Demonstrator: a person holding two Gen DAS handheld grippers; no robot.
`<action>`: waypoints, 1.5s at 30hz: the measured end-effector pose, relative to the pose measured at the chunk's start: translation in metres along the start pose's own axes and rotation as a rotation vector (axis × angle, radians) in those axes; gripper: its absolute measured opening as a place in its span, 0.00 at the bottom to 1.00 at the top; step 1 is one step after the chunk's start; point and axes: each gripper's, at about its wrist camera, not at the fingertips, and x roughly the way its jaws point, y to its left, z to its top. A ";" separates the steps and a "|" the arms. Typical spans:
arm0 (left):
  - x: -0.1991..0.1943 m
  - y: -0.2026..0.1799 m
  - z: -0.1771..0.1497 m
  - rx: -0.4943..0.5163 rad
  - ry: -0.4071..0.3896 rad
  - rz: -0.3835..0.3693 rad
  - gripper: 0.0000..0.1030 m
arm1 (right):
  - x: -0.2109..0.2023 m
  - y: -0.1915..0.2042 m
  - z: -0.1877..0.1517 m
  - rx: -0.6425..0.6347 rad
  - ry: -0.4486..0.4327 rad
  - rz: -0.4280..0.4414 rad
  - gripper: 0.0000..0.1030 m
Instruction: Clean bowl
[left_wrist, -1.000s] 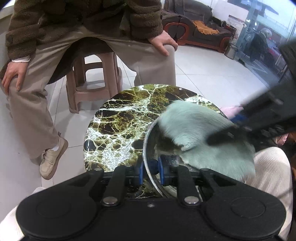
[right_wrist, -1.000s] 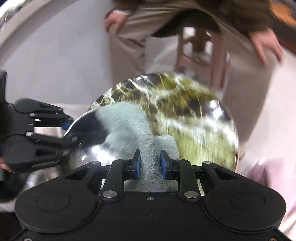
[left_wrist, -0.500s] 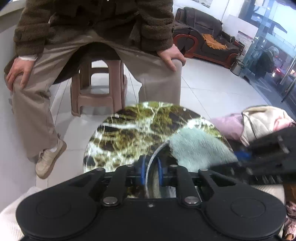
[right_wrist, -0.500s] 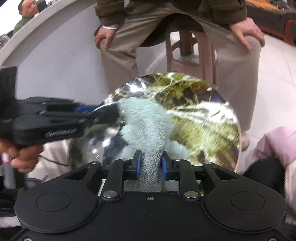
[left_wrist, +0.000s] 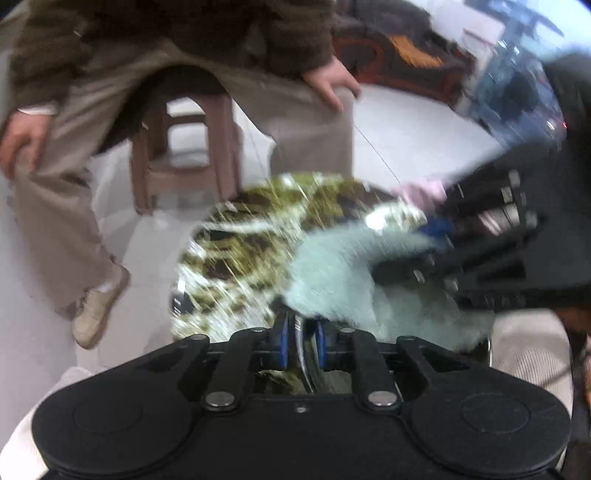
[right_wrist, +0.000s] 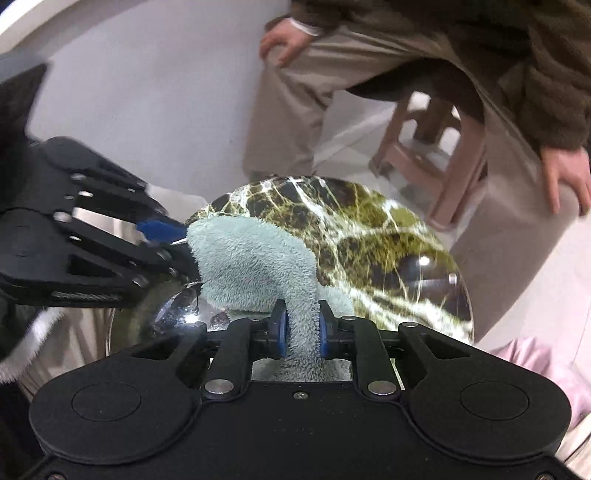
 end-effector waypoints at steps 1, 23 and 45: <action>-0.001 -0.002 -0.002 0.005 -0.003 0.008 0.13 | 0.003 0.004 0.005 -0.027 -0.001 -0.010 0.22; -0.005 0.000 -0.007 -0.025 0.011 0.030 0.15 | 0.001 0.000 0.002 0.036 -0.020 -0.057 0.17; -0.003 -0.002 -0.006 0.009 0.018 0.021 0.15 | 0.002 -0.005 0.001 0.060 -0.016 -0.027 0.18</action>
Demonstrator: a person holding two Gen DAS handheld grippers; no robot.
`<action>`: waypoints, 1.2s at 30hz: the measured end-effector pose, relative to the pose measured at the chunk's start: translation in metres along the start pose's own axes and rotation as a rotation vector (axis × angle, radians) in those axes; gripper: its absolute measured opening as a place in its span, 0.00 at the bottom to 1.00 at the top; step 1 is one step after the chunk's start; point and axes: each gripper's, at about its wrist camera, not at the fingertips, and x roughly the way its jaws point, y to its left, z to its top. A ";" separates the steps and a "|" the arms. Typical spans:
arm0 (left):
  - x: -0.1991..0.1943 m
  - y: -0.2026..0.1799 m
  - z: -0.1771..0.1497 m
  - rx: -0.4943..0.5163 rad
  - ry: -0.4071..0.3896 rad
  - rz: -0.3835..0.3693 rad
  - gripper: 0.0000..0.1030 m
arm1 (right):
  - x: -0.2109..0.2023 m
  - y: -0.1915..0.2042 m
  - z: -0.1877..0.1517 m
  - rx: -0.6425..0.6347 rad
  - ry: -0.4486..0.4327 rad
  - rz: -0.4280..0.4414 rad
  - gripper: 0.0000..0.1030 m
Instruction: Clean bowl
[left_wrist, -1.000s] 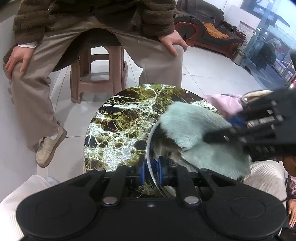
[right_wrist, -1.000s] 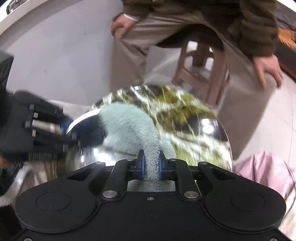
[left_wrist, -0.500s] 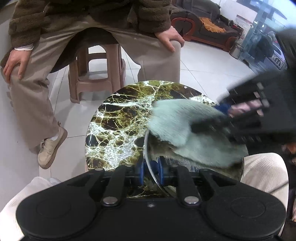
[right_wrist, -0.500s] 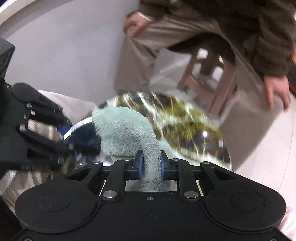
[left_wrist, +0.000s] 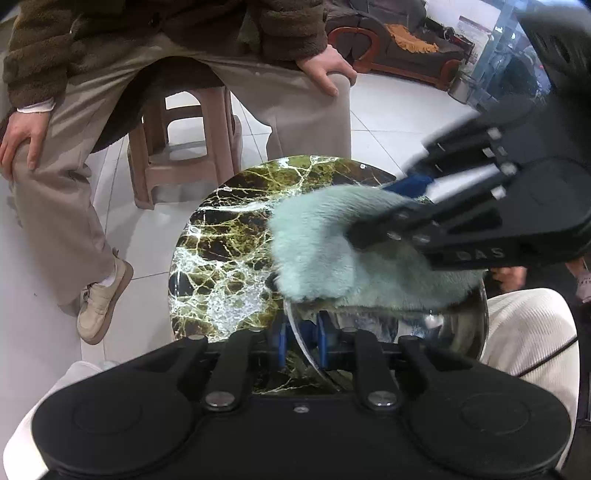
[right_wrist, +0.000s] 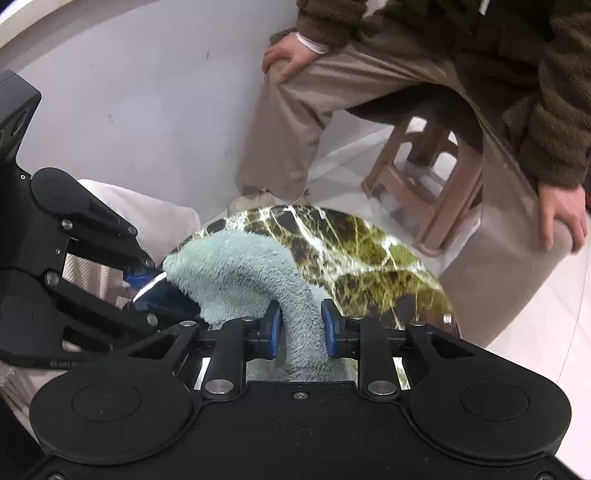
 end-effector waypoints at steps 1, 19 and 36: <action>0.000 0.000 0.000 0.003 0.000 -0.001 0.15 | -0.001 -0.003 -0.007 0.018 0.015 -0.004 0.18; 0.001 0.002 0.000 0.013 0.009 -0.006 0.16 | 0.004 0.007 -0.001 -0.045 0.049 -0.002 0.20; -0.002 -0.002 -0.007 0.017 -0.002 0.017 0.18 | -0.002 0.002 -0.005 0.039 -0.011 0.027 0.20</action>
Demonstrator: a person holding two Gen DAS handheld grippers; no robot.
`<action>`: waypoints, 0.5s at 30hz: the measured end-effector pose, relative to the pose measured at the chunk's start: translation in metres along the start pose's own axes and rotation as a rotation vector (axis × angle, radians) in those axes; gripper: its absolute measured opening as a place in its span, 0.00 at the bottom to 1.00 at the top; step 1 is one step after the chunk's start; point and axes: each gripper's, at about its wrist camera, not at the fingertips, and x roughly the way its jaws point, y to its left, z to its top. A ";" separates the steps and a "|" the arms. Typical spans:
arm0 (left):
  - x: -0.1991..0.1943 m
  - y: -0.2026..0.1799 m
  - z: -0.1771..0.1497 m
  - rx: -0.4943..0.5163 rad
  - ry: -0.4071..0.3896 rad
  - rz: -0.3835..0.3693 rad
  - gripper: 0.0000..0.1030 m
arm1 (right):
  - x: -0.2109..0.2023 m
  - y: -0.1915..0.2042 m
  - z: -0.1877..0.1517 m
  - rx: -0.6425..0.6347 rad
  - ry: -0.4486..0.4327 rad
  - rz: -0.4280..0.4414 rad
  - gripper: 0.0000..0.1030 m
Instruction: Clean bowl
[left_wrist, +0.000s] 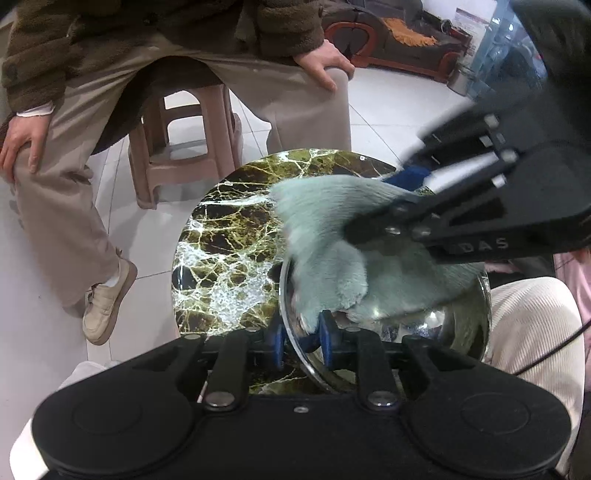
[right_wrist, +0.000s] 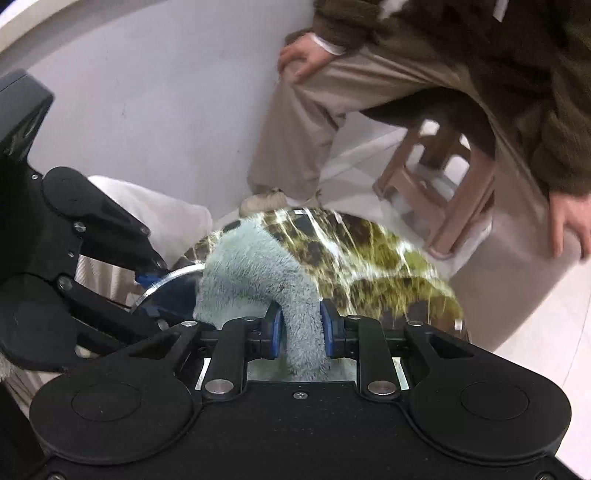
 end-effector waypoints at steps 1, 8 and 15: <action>0.000 0.000 -0.001 -0.005 -0.006 0.000 0.18 | -0.003 -0.007 -0.012 0.062 -0.005 0.014 0.20; -0.003 0.005 -0.007 -0.093 -0.047 -0.007 0.17 | -0.021 -0.019 -0.074 0.430 -0.113 0.124 0.24; -0.011 0.010 0.015 -0.162 -0.135 0.015 0.15 | -0.017 -0.019 -0.079 0.463 -0.155 0.124 0.24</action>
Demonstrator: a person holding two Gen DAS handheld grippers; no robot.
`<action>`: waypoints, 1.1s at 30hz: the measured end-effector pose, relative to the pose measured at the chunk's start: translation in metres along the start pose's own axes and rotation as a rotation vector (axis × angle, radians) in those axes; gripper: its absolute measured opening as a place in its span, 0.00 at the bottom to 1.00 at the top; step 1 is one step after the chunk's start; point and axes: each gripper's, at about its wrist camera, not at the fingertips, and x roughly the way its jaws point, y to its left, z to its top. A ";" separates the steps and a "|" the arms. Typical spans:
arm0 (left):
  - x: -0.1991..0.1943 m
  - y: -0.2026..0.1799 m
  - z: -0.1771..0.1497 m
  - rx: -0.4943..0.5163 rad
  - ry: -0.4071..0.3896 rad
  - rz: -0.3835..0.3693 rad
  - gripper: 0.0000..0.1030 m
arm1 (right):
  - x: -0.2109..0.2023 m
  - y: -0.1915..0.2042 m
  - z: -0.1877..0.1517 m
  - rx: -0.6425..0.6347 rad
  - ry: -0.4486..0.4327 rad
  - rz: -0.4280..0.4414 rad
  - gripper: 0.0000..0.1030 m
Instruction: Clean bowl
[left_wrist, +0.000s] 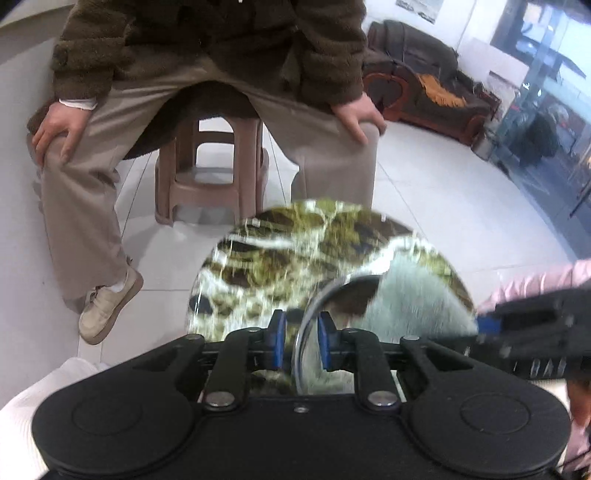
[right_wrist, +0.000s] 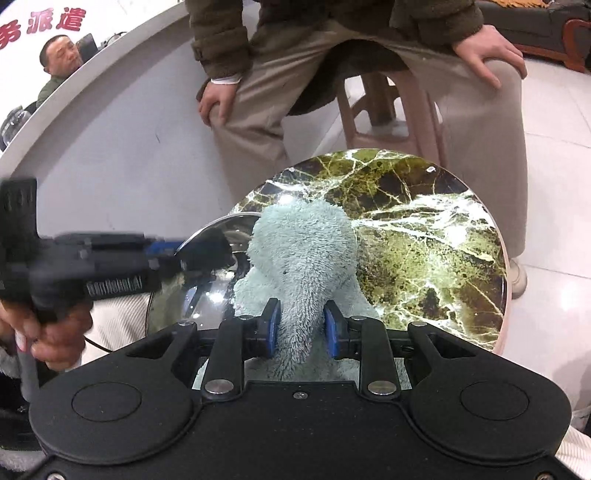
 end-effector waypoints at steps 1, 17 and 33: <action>0.002 -0.002 0.001 0.005 -0.006 0.007 0.15 | 0.001 0.001 0.000 -0.008 -0.001 -0.002 0.24; -0.001 0.004 -0.012 0.041 0.068 -0.031 0.11 | 0.030 0.039 0.051 -0.485 0.132 -0.037 0.17; 0.003 0.007 -0.020 -0.051 0.087 -0.042 0.11 | 0.008 0.022 0.031 -0.281 0.128 -0.077 0.16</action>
